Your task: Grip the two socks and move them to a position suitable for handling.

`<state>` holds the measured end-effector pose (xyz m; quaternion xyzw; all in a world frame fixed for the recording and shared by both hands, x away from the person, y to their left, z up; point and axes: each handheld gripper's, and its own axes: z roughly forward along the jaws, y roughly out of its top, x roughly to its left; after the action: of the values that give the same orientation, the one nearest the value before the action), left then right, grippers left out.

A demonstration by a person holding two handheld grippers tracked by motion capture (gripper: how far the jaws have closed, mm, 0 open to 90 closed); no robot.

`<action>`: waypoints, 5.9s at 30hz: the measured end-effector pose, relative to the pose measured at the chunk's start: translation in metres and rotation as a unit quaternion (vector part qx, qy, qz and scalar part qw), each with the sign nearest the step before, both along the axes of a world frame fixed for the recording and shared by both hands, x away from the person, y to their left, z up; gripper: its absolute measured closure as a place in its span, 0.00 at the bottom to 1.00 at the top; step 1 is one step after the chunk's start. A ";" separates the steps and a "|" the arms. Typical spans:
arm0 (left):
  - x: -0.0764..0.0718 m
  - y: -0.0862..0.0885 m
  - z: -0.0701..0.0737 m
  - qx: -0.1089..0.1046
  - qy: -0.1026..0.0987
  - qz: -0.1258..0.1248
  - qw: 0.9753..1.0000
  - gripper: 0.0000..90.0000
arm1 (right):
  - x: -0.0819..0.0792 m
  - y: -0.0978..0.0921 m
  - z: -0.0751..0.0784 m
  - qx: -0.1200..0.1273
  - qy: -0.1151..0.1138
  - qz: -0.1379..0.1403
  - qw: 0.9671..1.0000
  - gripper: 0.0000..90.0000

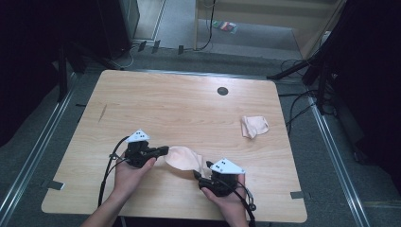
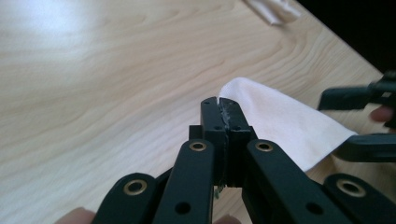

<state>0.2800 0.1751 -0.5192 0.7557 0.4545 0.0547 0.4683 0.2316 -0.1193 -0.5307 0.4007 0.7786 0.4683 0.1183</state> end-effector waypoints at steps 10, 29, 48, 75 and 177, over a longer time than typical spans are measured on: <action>-0.008 0.016 -0.014 0.015 0.011 0.004 1.000 1.00 | 0.010 -0.020 -0.005 -0.015 0.037 -0.088 0.995 0.63; -0.027 0.020 -0.014 0.024 0.006 -0.001 1.000 1.00 | 0.002 -0.009 -0.004 -0.082 0.022 -0.074 0.994 0.99; -0.057 0.017 -0.022 0.044 0.004 -0.041 0.998 1.00 | 0.002 -0.034 0.008 -0.061 0.022 -0.012 0.998 0.87; -0.029 0.050 -0.021 -0.002 -0.074 0.088 0.993 0.26 | 0.093 -0.111 0.024 -0.095 -0.037 -0.214 0.972 0.47; -0.012 0.034 -0.026 0.014 -0.068 0.091 0.993 0.27 | 0.090 0.085 0.044 -0.086 -0.008 -0.004 0.996 0.95</action>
<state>0.2685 0.2087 -0.5447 0.7125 0.4873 0.1550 0.4805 0.3221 -0.0348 -0.4863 0.3888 0.8133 0.4022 0.1602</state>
